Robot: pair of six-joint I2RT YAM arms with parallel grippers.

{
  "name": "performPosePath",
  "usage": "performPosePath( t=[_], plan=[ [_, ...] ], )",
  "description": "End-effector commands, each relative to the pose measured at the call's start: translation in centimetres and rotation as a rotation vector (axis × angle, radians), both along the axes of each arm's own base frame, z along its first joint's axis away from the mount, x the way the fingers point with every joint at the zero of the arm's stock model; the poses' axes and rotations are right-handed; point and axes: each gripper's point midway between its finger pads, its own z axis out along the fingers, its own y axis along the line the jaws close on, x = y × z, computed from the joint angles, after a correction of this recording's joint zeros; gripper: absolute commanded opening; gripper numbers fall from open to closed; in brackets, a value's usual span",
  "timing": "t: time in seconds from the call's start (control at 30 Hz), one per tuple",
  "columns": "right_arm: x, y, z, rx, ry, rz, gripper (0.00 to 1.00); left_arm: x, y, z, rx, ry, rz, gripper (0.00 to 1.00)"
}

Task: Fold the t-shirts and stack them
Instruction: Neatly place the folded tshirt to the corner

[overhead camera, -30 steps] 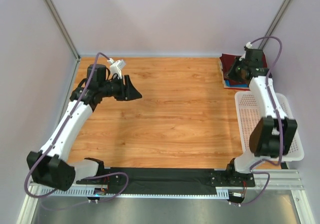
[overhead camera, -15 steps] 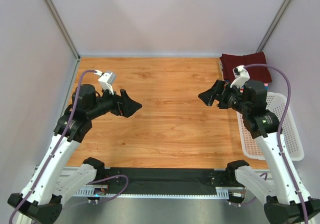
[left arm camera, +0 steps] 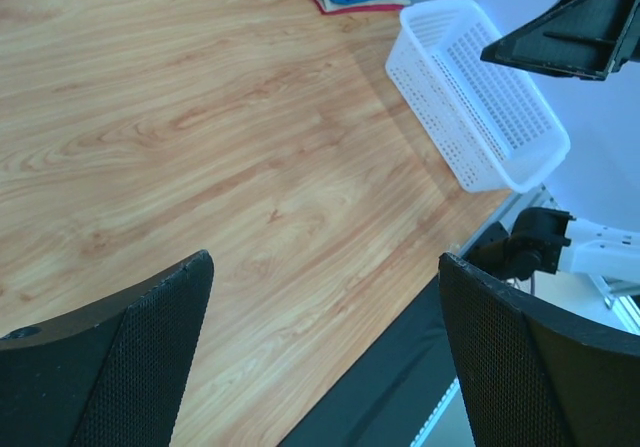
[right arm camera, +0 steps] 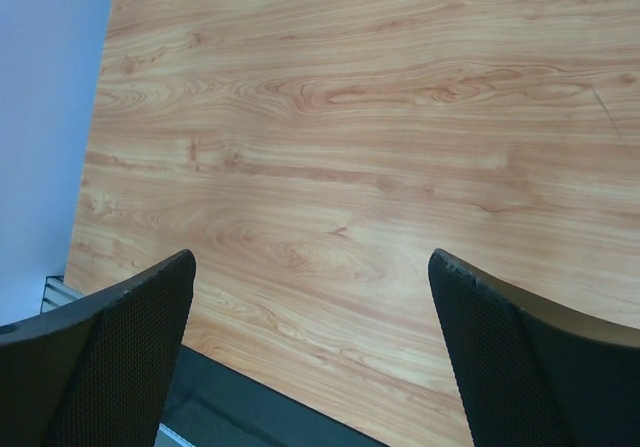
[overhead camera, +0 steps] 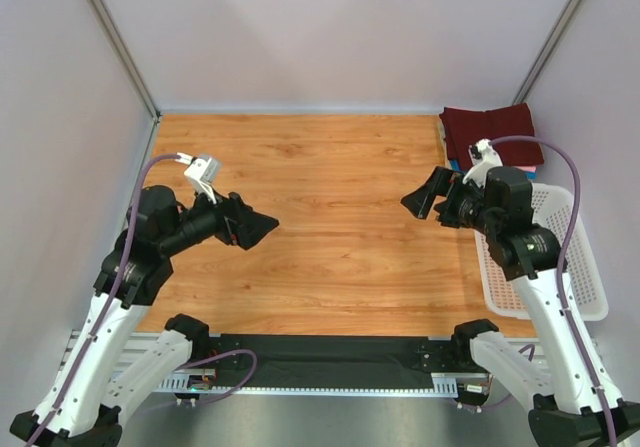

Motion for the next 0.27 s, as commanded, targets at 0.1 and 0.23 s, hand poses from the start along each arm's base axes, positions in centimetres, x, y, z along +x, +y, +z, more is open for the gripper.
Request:
performPosePath(
  t=[0.1, 0.23],
  plan=[
    [-0.39, -0.80, 3.21, 0.011, -0.087, -0.048, 1.00, -0.98, -1.41, 0.34, -0.036, 0.028, -0.102, 0.99],
    [-0.23, -0.94, 3.22, 0.008, -0.089, -0.058, 1.00, -1.20, -1.38, 0.61, -0.046, 0.012, -0.105, 0.99]
  ],
)
